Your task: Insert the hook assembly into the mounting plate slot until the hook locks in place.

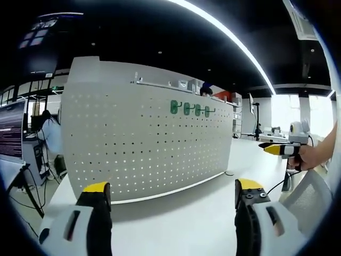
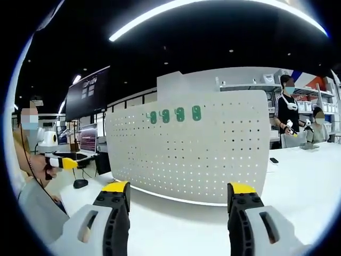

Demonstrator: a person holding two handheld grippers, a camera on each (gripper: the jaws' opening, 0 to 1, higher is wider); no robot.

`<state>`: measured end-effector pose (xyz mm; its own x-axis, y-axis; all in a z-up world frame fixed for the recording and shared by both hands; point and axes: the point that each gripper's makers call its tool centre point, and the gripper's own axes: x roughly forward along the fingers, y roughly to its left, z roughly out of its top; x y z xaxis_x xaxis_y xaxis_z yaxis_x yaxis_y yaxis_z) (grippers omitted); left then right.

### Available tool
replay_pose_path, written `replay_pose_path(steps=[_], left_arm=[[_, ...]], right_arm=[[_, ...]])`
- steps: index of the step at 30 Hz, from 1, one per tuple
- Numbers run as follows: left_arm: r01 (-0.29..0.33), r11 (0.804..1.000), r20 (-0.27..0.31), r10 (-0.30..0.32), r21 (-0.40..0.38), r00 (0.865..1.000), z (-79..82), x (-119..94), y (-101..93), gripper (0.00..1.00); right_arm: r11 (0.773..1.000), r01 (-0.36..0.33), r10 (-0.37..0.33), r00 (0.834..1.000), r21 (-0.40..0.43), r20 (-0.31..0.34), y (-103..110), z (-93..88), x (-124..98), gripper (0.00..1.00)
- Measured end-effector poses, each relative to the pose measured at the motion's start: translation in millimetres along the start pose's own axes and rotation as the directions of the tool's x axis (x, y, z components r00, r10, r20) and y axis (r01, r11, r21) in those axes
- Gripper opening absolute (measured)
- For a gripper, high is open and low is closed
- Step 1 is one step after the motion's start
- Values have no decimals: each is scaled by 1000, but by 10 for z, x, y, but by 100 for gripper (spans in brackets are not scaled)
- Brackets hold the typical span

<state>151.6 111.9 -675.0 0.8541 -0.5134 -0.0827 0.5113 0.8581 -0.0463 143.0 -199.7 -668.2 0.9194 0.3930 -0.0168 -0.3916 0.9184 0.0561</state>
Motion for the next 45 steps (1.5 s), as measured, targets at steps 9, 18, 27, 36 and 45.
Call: replay_pose_path(steps=[9,18,27,36,45], left_arm=[[-16,1000,-1,16,-3,1000,45,-92,57,99],[-47,998,-15,46,-32,999,-76,-154,118,98],[-46,998,-13,46,-31,999,-83,-146,119,98],[-44,999,-16,43,-29,999,-95,-145,116,98],[-40,999,-22,39,-23,999,-103,-142,100,97]], right_arm=[[1000,-5,5,1000,7,-3,19,-25,-6,72],[1000,-3,3,1000,14,-6,8,-41,-6,72],[1000,4,-4,1000,23,-9,-9,-50,-17,72],[1000,4,-4,1000,22,-11,-11,-53,-16,71],[1000,4,-4,1000,24,-15,-13,-70,-14,71]])
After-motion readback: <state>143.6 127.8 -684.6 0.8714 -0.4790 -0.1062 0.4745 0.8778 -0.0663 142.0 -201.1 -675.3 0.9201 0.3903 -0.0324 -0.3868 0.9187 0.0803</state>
